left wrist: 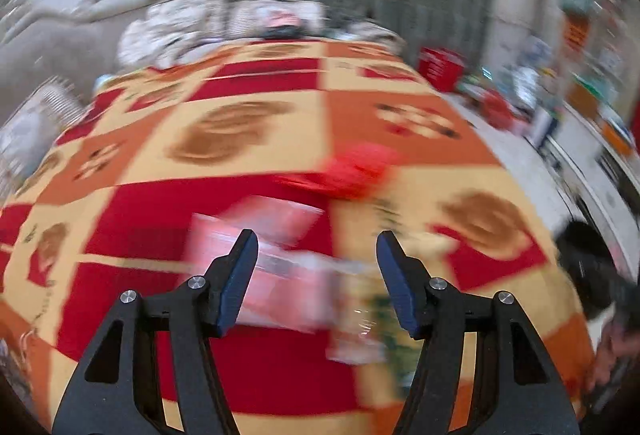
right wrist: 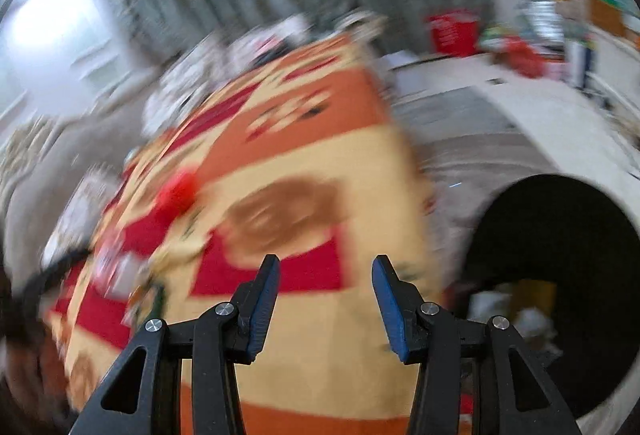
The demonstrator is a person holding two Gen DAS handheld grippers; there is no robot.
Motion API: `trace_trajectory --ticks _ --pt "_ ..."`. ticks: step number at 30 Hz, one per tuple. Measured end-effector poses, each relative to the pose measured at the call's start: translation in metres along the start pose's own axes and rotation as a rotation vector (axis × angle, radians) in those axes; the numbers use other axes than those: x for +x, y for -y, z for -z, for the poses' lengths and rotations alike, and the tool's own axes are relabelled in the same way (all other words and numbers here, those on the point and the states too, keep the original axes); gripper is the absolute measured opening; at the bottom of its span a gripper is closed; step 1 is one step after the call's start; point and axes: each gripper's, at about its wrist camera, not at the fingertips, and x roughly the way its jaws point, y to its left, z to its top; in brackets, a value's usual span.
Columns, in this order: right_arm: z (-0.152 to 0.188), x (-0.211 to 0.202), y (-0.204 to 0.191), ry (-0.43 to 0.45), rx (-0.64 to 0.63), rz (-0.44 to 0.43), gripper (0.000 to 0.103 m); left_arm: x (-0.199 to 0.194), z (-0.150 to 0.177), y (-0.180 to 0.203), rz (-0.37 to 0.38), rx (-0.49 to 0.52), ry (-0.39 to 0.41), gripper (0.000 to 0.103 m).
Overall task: Collect trash
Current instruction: 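Grasp the pink plastic bag with the left tool while the right tool grasps the red plastic bag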
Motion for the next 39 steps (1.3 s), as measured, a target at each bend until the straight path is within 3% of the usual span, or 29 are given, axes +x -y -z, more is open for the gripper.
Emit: trace_trajectory --ticks 4,6,10,11,12,13,16,21,28,30,32,33,36,39 --pt "0.019 0.025 -0.036 -0.063 -0.060 -0.060 0.046 0.030 -0.008 -0.049 -0.002 -0.056 -0.059 0.063" --pt "0.023 0.033 -0.046 -0.085 -0.089 -0.056 0.046 0.046 -0.006 -0.049 0.024 -0.056 -0.107 0.063" --pt "0.029 0.038 -0.059 -0.105 -0.150 -0.063 0.046 0.074 0.012 -0.040 -0.003 -0.016 -0.183 0.062" --pt "0.029 0.037 -0.060 -0.105 -0.152 -0.066 0.046 0.073 0.017 -0.040 0.007 -0.024 -0.177 0.062" --pt "0.030 0.037 -0.059 -0.106 -0.152 -0.070 0.046 0.069 0.020 -0.041 0.012 -0.038 -0.155 0.052" --pt "0.031 0.036 -0.057 -0.106 -0.144 -0.072 0.046 0.063 0.021 -0.042 0.003 -0.050 -0.144 0.030" --pt "0.030 0.037 -0.052 -0.110 -0.118 -0.079 0.046 0.039 0.021 -0.050 0.022 -0.103 -0.085 0.018" --pt "0.025 0.036 -0.055 -0.104 -0.122 -0.084 0.046 -0.008 0.035 -0.074 -0.005 -0.231 0.003 0.018" --pt "0.003 0.045 -0.096 -0.052 -0.206 -0.115 0.046 -0.021 0.085 -0.060 0.047 -0.224 -0.037 0.018" --pt "-0.007 0.057 -0.114 -0.048 -0.238 -0.126 0.054 -0.016 0.095 -0.053 0.054 -0.187 -0.040 0.018" --pt "-0.022 0.074 -0.138 -0.040 -0.289 -0.122 0.081 -0.009 0.104 -0.050 0.070 -0.177 -0.062 0.018" --pt "-0.031 0.084 -0.149 -0.031 -0.305 -0.121 0.086 -0.005 0.106 -0.049 0.074 -0.170 -0.084 0.018" --pt "-0.055 0.118 -0.176 -0.049 -0.325 -0.140 0.089 -0.007 0.104 -0.046 0.101 -0.155 -0.059 0.018" --pt "-0.080 0.165 -0.184 -0.103 -0.248 -0.099 0.089 -0.006 0.104 -0.048 0.133 -0.164 -0.058 0.018"
